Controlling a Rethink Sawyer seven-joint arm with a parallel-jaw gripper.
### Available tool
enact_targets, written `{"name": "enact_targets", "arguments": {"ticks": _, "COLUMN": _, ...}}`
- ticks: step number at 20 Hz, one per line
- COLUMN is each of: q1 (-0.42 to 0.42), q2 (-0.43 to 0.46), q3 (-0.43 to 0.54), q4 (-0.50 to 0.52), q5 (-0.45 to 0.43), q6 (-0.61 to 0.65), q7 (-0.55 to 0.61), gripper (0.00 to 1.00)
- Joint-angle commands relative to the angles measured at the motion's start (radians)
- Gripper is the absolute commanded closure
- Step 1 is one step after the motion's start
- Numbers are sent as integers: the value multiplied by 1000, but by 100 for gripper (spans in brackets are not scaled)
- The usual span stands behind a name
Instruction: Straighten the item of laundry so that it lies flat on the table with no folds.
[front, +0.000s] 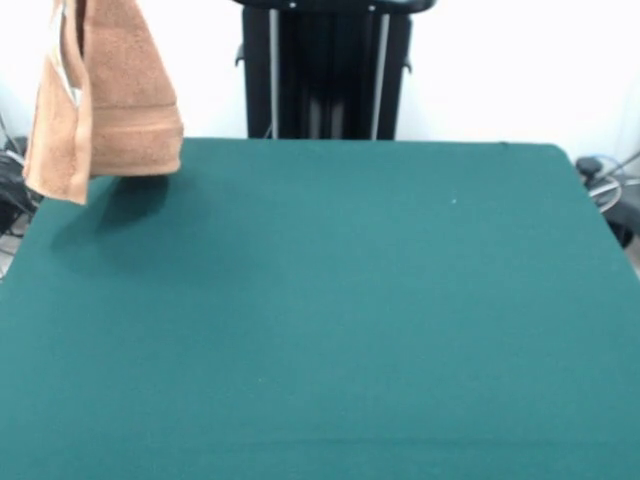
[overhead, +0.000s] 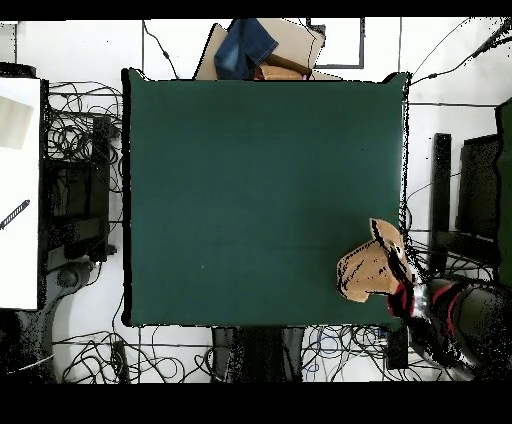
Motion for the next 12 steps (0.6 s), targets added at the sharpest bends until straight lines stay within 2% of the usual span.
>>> {"name": "enact_targets", "arguments": {"ticks": 1, "q1": -3, "q2": 53, "q3": 53, "q4": 133, "q5": 31, "q6": -28, "q7": -222, "gripper": 100}}
{"name": "enact_targets", "arguments": {"ticks": 12, "q1": 10, "q2": 393, "q3": 113, "q4": 207, "q5": -57, "q6": -433, "q7": -119, "gripper": 100}}
